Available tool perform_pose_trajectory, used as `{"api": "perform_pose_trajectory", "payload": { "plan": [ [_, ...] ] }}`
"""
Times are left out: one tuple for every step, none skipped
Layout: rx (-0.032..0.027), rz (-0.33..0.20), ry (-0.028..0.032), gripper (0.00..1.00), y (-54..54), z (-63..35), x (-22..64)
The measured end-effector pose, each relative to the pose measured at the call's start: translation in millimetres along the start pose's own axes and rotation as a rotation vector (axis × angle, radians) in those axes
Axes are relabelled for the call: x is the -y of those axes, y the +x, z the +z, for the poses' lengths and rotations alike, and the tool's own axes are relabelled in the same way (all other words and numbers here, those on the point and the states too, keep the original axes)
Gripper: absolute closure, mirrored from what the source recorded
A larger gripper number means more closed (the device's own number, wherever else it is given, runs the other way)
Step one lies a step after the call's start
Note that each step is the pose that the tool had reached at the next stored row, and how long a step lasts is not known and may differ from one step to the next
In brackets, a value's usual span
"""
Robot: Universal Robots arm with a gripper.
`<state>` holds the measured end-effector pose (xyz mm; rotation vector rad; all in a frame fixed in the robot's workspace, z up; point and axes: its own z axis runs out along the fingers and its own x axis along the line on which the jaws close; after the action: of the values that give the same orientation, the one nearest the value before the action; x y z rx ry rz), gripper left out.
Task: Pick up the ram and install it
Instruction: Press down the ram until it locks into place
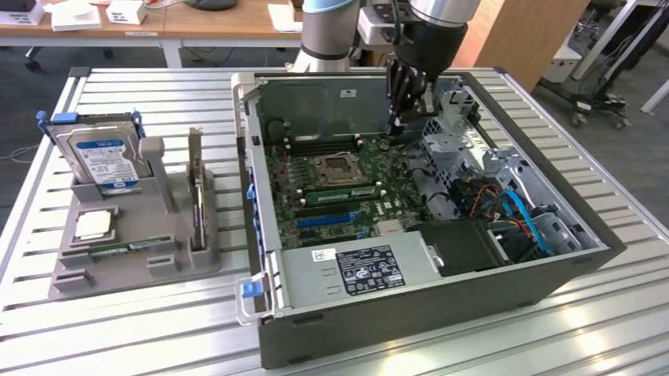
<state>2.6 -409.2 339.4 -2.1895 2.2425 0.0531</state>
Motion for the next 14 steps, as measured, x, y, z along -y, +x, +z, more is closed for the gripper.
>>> {"api": "perform_pose_trajectory", "payload": {
  "plan": [
    [0.0000, 0.000, 0.0000, 0.90, 0.0, 1.8, 0.0],
    [0.0002, 0.000, 0.0001, 0.90, 0.1, 3.8, 0.1],
    [0.0001, 0.000, 0.0000, 0.90, 0.2, 5.5, 0.1],
    [0.0001, 0.000, 0.0000, 0.90, 0.2, 7.3, 0.2],
    [0.0001, 0.000, 0.0000, 0.90, 0.2, 9.2, 0.2],
    [0.0000, 0.000, 0.0000, 0.90, 0.3, 10.9, 0.2],
    [0.0000, 0.000, 0.0000, 0.90, 0.4, 12.7, 0.2],
    [0.0000, 0.000, 0.0000, 0.90, 0.4, 14.5, 0.3],
    [0.0000, 0.000, 0.0000, 0.90, 0.5, 16.4, 0.3],
    [0.0001, 0.000, 0.0000, 0.90, 0.5, 18.3, 0.4],
    [0.0001, 0.000, 0.0001, 0.90, 0.6, 20.1, 0.4],
    [0.0001, 0.000, 0.0001, 0.90, 0.6, 21.9, 0.4],
    [0.0001, 0.000, 0.0001, 0.90, 0.7, 23.7, 0.5],
    [0.0001, 0.000, 0.0001, 0.90, 0.7, 25.5, 0.5]
  ]
}}
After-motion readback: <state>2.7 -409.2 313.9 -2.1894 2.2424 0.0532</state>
